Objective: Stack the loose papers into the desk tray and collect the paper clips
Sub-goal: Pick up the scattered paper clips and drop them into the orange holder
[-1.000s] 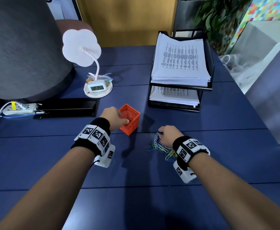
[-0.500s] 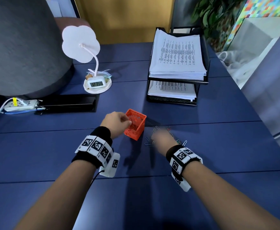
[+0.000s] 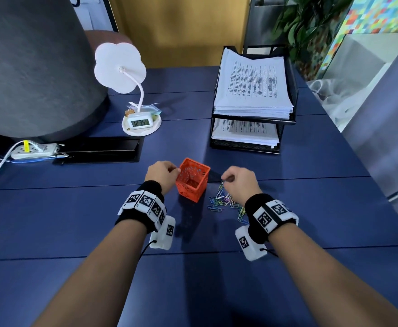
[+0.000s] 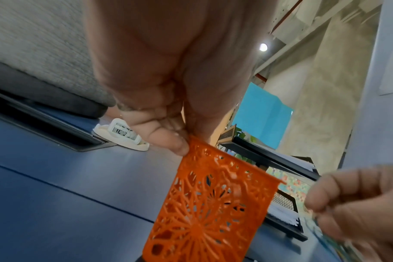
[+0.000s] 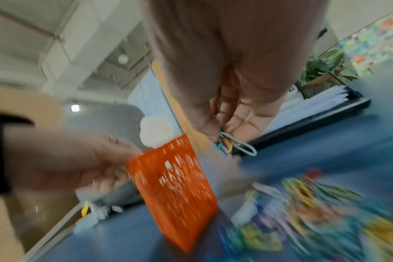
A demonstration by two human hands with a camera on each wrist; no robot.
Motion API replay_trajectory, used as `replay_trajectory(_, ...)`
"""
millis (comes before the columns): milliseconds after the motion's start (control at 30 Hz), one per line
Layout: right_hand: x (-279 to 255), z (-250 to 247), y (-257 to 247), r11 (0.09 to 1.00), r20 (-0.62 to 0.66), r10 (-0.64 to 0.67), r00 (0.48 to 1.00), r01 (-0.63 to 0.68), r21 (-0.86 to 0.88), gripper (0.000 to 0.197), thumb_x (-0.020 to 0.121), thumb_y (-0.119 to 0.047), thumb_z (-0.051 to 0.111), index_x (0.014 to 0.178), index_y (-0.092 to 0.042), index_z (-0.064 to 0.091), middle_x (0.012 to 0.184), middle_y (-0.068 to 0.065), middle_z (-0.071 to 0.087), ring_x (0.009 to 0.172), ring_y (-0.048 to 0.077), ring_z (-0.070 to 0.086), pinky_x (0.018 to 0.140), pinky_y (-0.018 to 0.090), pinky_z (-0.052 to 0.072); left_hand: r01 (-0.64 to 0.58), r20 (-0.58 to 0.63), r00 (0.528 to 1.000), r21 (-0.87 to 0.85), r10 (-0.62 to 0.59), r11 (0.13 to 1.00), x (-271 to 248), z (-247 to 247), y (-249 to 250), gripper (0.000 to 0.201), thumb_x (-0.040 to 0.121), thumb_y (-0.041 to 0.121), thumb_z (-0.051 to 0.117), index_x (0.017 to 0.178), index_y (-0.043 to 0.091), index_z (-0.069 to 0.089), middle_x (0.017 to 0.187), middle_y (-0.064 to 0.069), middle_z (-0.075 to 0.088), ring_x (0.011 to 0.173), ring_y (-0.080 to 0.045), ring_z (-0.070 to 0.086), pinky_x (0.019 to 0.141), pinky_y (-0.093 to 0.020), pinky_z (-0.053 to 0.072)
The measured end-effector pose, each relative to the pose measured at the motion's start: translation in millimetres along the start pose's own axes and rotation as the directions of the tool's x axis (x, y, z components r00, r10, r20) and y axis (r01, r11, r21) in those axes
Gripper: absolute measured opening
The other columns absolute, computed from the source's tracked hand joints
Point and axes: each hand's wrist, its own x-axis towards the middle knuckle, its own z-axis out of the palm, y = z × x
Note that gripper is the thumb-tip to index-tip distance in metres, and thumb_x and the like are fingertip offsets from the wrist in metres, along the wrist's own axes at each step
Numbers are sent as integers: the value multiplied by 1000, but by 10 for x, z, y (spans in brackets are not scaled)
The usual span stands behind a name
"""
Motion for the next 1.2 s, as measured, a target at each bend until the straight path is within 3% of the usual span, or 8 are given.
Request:
replay_trajectory(133,55,-100,-268,978,-81,-29,996,45,202,13,77,-3,65,80,-15,70,75,-2,65,68,9,56,65,14,43,18,47,999,-57,-15,998,-41,65,-33,16,88,22,60,87,12,73,82,-11,72,81,-24,69,81,-29,55)
replay_trajectory(267,79,-70,-431,940,-84,-35,996,61,334,10,76,-5,69,80,-13,71,66,-6,63,60,3,54,64,17,44,72,107,993,-220,-50,973,-127,137,-39,15,90,12,60,77,9,68,66,-8,66,42,-6,60,51,-21,56)
replay_trajectory(433,67,-46,-380,977,6,-66,998,63,206,14,82,-11,69,95,-10,74,82,-2,67,72,6,57,59,1,37,118,142,987,-310,-77,943,-204,148,-57,23,89,8,60,67,13,63,62,-9,65,43,-11,60,53,-26,58)
replay_trajectory(633,69,-10,-44,997,-7,43,999,-43,62,16,85,-8,62,94,-12,74,99,3,70,93,16,63,86,21,45,137,128,987,-341,-99,930,-259,147,-42,18,88,7,58,71,9,62,62,-9,66,45,-11,63,50,-24,56)
replay_trajectory(800,-34,142,288,907,210,205,956,-105,-408,33,87,-10,53,115,-25,61,121,7,57,119,34,43,97,41,45,156,152,983,-369,-106,916,-276,171,-12,17,89,5,55,73,8,58,59,-9,66,44,-10,63,48,-22,54)
replay_trajectory(933,-138,188,414,862,231,175,957,-36,-506,38,89,-3,49,123,-20,55,128,10,46,119,35,41,98,40,42,167,160,981,-392,-111,905,-285,185,-13,18,90,5,55,72,9,56,56,-8,64,46,-13,63,50,-25,56)
replay_trajectory(1033,-160,181,428,861,199,107,974,9,-509,36,86,4,47,116,-11,60,124,12,52,115,32,50,96,34,42,171,160,980,-406,-114,898,-292,186,-13,18,90,4,55,73,8,56,56,-8,64,45,-13,63,48,-23,54)
replay_trajectory(1200,-150,89,429,908,129,116,985,-53,-416,32,85,5,45,100,-12,67,110,13,64,105,32,59,86,32,46,161,148,983,-409,-108,898,-296,195,-9,18,90,3,54,73,8,55,57,-10,64,42,-10,62,45,-22,53)
